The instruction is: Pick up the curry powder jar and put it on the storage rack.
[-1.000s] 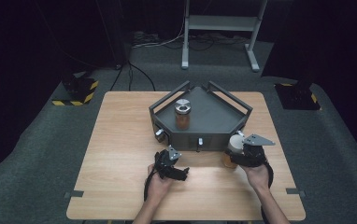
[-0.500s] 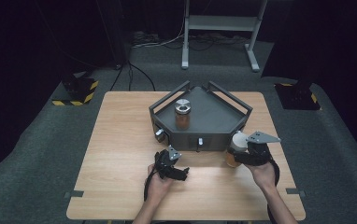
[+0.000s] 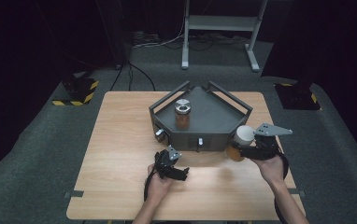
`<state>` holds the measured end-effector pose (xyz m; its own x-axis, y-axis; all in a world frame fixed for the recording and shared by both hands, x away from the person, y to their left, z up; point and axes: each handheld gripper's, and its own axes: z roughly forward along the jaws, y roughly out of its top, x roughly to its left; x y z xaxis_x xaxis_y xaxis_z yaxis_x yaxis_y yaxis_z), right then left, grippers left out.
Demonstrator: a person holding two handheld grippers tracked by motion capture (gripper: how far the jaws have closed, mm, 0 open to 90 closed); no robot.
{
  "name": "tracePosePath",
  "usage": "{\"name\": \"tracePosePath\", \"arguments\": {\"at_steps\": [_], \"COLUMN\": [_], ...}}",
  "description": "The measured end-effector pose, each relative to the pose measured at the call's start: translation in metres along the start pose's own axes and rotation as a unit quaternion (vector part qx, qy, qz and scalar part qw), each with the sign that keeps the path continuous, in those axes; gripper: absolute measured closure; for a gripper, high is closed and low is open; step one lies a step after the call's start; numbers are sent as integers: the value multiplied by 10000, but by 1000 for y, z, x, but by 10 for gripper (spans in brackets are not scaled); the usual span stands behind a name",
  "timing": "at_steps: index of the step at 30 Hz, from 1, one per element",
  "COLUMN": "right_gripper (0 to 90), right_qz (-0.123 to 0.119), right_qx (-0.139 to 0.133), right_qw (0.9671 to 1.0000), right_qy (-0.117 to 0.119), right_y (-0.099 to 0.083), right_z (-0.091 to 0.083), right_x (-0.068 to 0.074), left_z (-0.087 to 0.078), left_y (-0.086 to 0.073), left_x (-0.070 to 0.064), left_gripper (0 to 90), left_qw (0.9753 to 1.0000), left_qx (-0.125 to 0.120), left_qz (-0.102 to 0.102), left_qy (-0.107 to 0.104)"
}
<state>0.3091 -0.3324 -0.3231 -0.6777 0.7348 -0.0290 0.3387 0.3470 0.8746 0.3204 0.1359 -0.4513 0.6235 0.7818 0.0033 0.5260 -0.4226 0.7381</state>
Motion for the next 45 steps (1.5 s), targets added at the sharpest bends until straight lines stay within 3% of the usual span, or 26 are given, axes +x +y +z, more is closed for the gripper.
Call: {"name": "tracePosePath", "arguments": {"at_steps": [16, 28, 40, 45], "right_gripper": [354, 354, 354, 353], "right_qz": [-76, -146, -46, 99], "right_qx": [-144, -89, -25, -72], "right_qw": [9998, 9998, 9999, 9996], "right_qy": [64, 57, -121, -260], "right_y": [38, 72, 85, 89], "right_z": [-9, 12, 40, 54], "right_x": [-6, -2, 1, 3], "left_z": [0, 0, 0, 0], "left_y": [0, 0, 0, 0], "left_x": [0, 0, 0, 0], "left_gripper": [39, 40, 39, 39], "left_qw": [10000, 10000, 10000, 10000], "left_qx": [0, 4, 1, 2], "left_qz": [-2, 8, -4, -3], "left_qy": [1, 3, -3, -1]}}
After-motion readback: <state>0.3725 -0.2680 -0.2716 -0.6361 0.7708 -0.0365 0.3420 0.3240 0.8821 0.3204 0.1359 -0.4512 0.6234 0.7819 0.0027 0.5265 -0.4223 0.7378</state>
